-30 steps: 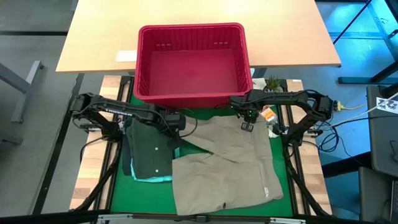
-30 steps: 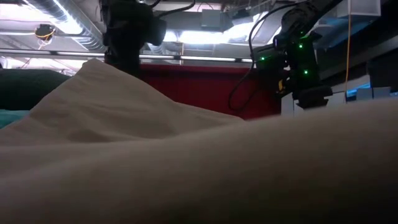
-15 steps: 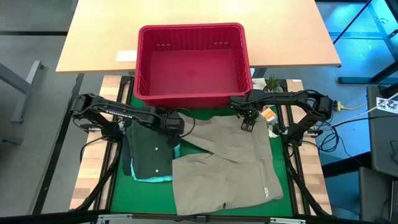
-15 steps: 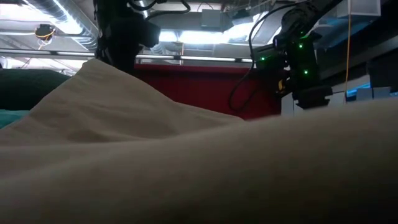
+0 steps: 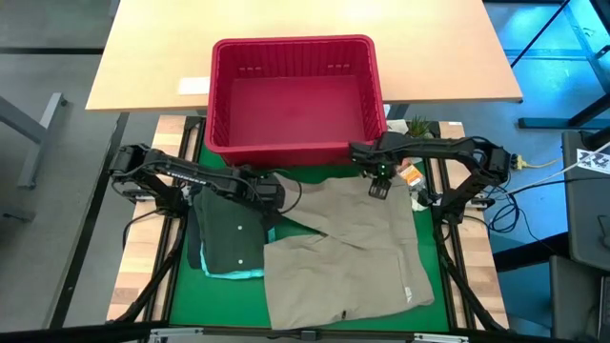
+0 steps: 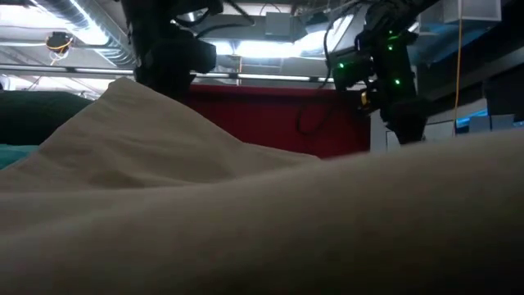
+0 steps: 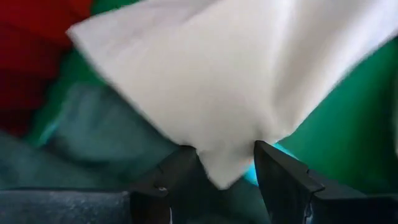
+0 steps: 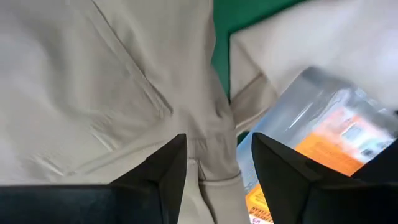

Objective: Fold Laundry from Bin
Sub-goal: Fold the brown shorts from the red laundry bin

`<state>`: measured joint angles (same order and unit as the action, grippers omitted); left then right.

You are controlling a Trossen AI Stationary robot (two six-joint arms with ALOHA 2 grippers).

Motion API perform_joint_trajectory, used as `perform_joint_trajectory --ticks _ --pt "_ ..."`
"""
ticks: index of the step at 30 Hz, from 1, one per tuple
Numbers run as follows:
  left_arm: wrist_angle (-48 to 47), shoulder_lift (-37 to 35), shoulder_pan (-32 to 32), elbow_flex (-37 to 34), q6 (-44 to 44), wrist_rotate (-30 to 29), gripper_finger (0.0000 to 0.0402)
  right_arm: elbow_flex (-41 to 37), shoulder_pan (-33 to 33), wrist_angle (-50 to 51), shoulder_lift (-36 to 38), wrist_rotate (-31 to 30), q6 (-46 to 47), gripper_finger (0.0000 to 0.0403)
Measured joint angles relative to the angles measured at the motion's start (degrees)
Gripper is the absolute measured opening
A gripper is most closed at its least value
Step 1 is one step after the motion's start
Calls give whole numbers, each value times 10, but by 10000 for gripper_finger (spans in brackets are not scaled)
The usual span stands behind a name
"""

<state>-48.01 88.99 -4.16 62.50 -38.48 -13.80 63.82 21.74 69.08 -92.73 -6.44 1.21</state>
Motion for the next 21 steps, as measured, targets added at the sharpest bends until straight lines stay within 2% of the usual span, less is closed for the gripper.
perform_joint_trajectory --ticks 4,7,11,15,18,21 --pt "32 0 0 0 15 38 153 30 0 0 0 1 0 179" --pt "61 0 0 0 23 42 135 52 0 -3 0 22 0 179" --pt "82 0 0 0 33 42 83 64 0 -12 0 85 6 179" --pt "95 0 1 0 32 42 18 66 -1 -64 0 164 -1 179" --pt "108 0 1 0 33 43 8 66 -7 -95 0 212 0 179" --pt "121 0 1 0 44 44 8 66 -19 -137 0 226 -1 179"
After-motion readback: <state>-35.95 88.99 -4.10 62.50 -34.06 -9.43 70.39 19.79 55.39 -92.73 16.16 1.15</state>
